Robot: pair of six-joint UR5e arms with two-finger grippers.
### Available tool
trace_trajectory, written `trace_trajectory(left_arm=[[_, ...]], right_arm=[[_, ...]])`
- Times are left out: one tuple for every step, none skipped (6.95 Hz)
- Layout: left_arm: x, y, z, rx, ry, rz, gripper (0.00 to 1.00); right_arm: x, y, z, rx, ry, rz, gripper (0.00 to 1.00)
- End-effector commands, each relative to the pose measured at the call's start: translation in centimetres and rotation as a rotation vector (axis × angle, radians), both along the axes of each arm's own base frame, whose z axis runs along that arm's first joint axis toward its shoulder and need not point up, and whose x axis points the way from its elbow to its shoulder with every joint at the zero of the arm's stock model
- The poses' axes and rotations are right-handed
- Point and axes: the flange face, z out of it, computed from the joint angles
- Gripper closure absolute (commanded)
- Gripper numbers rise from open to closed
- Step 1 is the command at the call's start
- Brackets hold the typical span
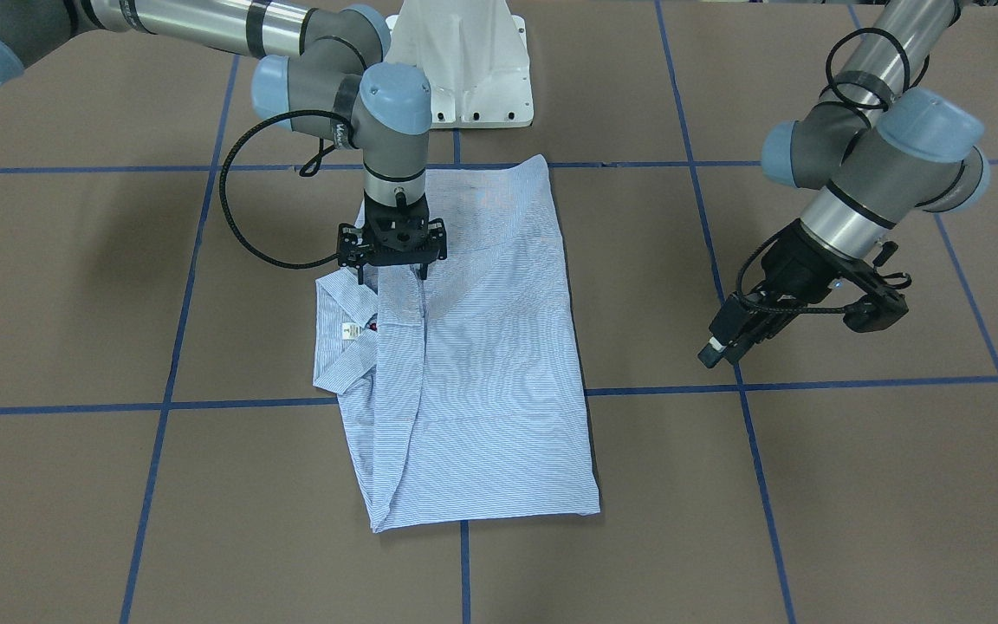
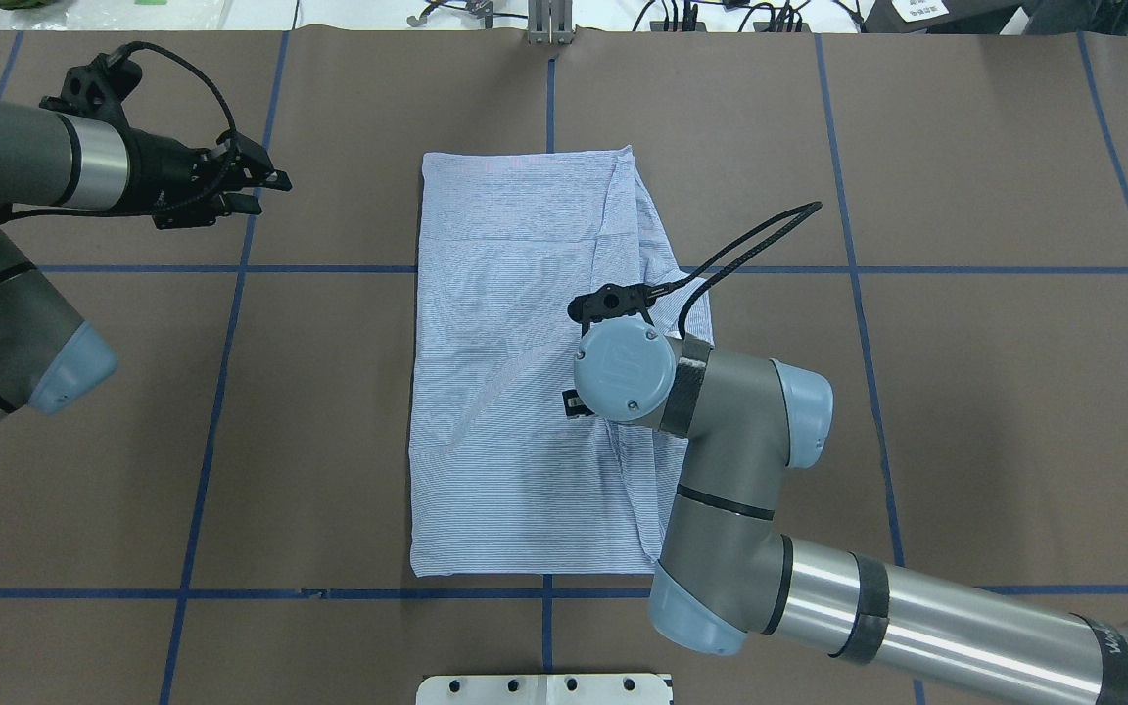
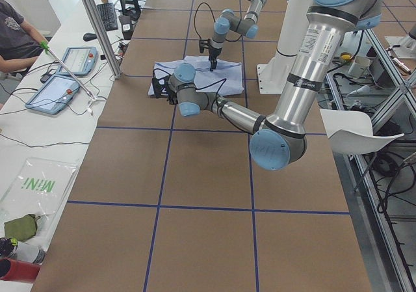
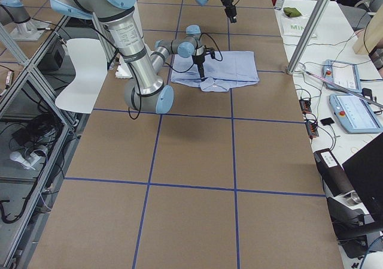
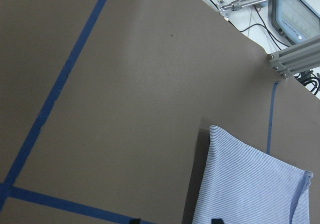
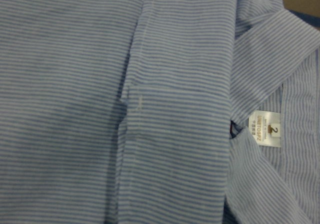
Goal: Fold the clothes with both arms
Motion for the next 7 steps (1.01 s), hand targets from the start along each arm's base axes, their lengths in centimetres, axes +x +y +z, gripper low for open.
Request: trace_trajectory(left_arm=[[0.0, 0.0, 0.0, 0.0, 0.0, 0.0, 0.44], [0.0, 0.0, -0.1, 0.001, 0.001, 0.0, 0.44], [0.0, 0.0, -0.1, 0.001, 0.001, 0.0, 0.44], [-0.1, 0.2, -0.3, 0.005, 0.004, 0.0, 0.44], [-0.2, 0.3, -0.7, 0.007, 0.008, -0.002, 0.44], [-0.4, 0.4, -1.4, -0.004, 0.001, -0.003, 0.44], [-0.6, 0.7, -2.5, -0.01, -0.004, -0.004, 0.44]], right_arm=[[1.9, -1.4, 1.8, 0.02, 0.056, -0.032, 0.0], [3.8, -1.5, 2.8, 0.028, 0.059, -0.04, 0.0], [5.4, -1.3, 3.8, 0.037, 0.065, -0.047, 0.0], [7.7, -1.1, 4.8, 0.052, 0.068, -0.058, 0.0], [9.3, -0.4, 6.5, 0.049, 0.083, -0.063, 0.0], [10.8, 0.1, 7.9, 0.043, 0.095, -0.059, 0.0], [12.0, 0.7, 8.9, 0.04, 0.102, -0.059, 0.0]])
